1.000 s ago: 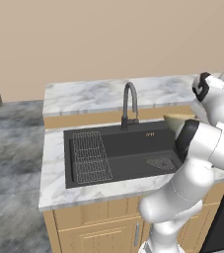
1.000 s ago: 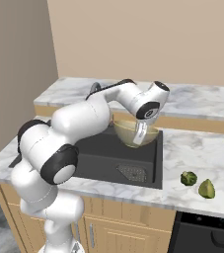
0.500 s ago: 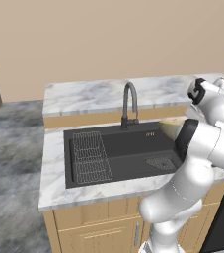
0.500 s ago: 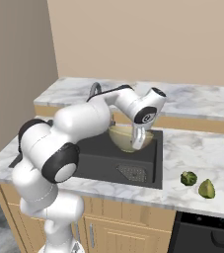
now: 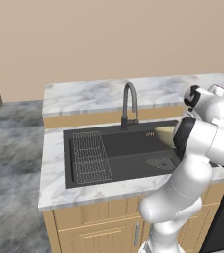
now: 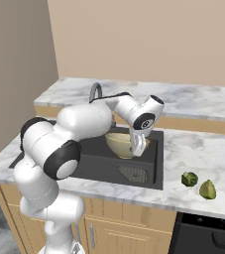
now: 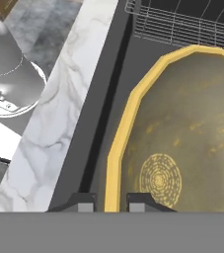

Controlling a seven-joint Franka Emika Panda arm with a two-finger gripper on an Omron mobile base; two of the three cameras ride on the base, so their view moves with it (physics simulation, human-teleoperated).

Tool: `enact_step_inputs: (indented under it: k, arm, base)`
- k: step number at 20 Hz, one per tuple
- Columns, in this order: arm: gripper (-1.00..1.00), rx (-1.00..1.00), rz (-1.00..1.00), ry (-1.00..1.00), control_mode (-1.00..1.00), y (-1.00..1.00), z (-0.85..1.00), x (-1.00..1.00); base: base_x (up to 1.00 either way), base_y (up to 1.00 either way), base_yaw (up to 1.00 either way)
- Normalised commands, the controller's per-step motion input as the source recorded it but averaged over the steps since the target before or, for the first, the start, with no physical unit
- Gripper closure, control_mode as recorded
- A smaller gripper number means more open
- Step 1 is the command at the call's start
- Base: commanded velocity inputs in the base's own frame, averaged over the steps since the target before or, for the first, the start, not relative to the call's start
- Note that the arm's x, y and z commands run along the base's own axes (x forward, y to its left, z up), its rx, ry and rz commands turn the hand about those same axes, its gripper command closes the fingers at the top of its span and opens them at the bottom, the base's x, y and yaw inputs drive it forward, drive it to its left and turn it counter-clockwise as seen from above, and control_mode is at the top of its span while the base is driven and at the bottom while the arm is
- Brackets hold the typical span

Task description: Remove the broccoli and lemon wedge from the sink. Then move the bowl and cup from the counter to the sink for washing.

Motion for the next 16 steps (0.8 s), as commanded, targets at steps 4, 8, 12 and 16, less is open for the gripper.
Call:
enact_step_inputs:
  k: [4,8,12,16]
  arm:
    - [1.0,0.01,0.06,0.0,-1.0,0.0,-0.25,0.02]
    - [1.0,0.0,0.04,0.0,-1.0,0.0,-0.25,0.06]
    - [1.0,0.01,0.01,0.0,-1.0,0.05,-0.21,0.13]
    - [1.0,0.01,0.01,0.0,-1.0,0.12,-0.21,0.14]
  base:
    - [0.0,0.0,0.0]
    - [0.0,0.0,0.0]
    - [0.0,0.0,0.0]
    - [0.0,0.0,0.0]
